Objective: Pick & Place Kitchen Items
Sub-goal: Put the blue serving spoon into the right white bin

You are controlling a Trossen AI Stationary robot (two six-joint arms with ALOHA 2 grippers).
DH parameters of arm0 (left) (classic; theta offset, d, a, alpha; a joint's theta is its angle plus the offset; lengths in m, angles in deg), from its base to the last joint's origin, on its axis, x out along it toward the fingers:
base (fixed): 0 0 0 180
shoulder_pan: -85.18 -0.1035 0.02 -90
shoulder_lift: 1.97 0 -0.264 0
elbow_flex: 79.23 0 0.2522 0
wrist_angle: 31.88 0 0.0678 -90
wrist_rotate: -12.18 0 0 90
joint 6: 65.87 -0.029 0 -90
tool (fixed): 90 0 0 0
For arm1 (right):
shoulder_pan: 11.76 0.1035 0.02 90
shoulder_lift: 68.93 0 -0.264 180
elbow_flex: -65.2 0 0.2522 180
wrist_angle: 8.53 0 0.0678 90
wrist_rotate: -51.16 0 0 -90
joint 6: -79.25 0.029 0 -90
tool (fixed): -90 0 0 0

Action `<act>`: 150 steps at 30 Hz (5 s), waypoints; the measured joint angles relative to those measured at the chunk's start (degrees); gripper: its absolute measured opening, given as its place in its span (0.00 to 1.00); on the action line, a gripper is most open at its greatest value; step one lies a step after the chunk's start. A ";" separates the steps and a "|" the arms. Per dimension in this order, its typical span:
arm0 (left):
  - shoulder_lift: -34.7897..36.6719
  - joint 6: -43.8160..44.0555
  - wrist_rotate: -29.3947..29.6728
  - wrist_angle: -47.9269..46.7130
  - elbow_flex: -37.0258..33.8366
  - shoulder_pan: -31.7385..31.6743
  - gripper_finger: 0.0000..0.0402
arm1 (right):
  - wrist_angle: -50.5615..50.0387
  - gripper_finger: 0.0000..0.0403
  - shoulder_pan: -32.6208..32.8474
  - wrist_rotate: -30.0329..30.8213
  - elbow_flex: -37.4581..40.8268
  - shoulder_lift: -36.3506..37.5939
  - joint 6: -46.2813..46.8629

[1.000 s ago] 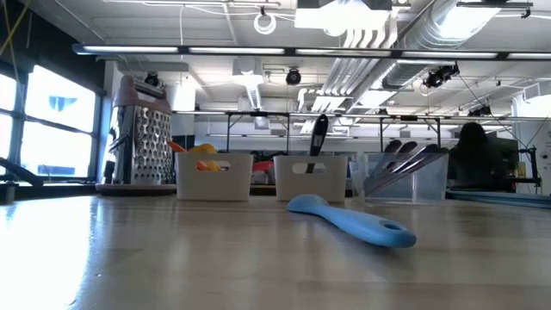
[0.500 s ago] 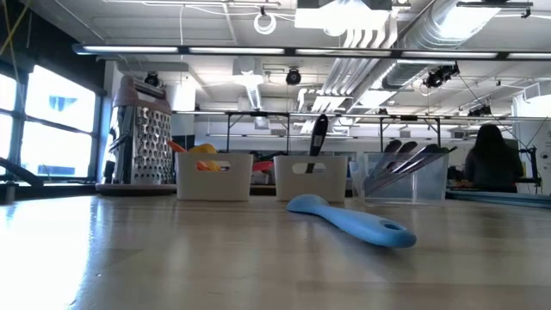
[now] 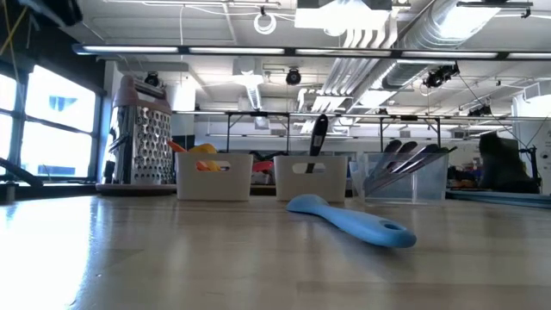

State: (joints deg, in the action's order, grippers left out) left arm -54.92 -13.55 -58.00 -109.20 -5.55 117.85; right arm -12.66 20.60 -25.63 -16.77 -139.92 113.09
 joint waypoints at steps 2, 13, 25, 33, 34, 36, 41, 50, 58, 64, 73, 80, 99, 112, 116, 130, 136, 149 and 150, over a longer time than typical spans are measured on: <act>4.07 0.72 -2.16 7.86 -7.96 0.00 0.00 | -0.07 0.33 -0.01 0.36 0.02 -0.41 -2.39; 11.35 -2.78 -8.98 42.61 -33.33 2.40 0.00 | 5.70 0.33 -0.24 0.38 0.00 -0.40 -14.65; 16.73 -9.68 11.33 43.58 -34.33 15.89 0.00 | 4.62 0.33 -0.52 0.38 0.02 -0.40 -21.96; 25.46 -14.71 12.42 37.15 -34.33 9.61 0.00 | 6.06 0.33 -3.09 0.18 0.02 -0.38 -19.41; 26.26 -15.17 11.97 36.45 -34.33 8.15 0.00 | 5.59 0.33 -3.75 0.16 0.02 -0.36 -17.34; 27.30 -16.64 10.37 35.36 -34.33 4.96 0.00 | 3.92 0.33 -5.30 -0.06 0.02 -0.36 -11.87; 27.29 -19.42 3.22 35.40 -34.31 -2.12 0.00 | 2.24 0.39 -8.38 -3.23 0.02 -0.38 -3.76; 25.32 -20.83 -4.29 35.48 -34.33 -10.16 0.00 | 4.43 0.65 -10.03 -5.63 0.02 -0.38 -5.02; 24.92 -19.63 -6.26 36.70 -34.33 -11.67 0.00 | 9.25 0.75 -9.36 -17.22 0.03 0.81 -32.44; 24.90 -18.62 -6.30 38.94 -34.33 -11.67 0.00 | 5.41 0.75 -7.28 3.16 -0.61 3.14 -40.06; 24.76 -17.58 -7.08 39.86 -34.33 -11.67 0.00 | -29.41 0.74 -0.86 29.02 -16.28 -3.13 -32.54; 22.55 -16.27 -10.32 39.94 -34.33 -11.67 0.00 | -55.78 0.74 -1.79 24.15 -28.89 -13.77 -7.25; 11.40 -12.66 -15.90 44.16 -34.33 -11.67 0.00 | -70.25 0.74 -10.28 -7.34 -30.34 -37.64 35.46; 10.19 -9.98 -18.28 44.12 -34.33 -11.65 0.00 | -62.90 0.74 -12.39 -9.84 -30.34 -40.86 35.43; 10.21 -9.99 -18.30 44.10 -34.33 -11.65 0.00 | -63.42 0.74 -12.96 -10.37 -30.34 -41.21 37.81; 10.19 -11.87 -17.84 43.00 -34.33 -11.63 0.00 | -60.49 0.74 -10.49 -13.26 -30.27 -42.89 45.94; 10.21 -12.13 -17.50 41.58 -34.33 -11.65 0.00 | -53.69 0.74 -10.70 -9.74 -30.29 -42.89 44.30; 10.19 -13.11 -15.77 39.40 -34.33 -11.65 0.00 | -73.05 0.74 -11.27 -5.88 -30.32 -42.80 52.82; 10.19 -13.07 -15.77 39.40 -34.33 -11.65 0.00 | -72.51 0.74 -11.45 -5.81 -30.32 -42.97 52.85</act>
State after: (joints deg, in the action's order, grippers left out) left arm -44.73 -26.62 -73.76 -69.81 -39.88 106.20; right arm -85.17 9.15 -31.44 -47.09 -182.89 165.95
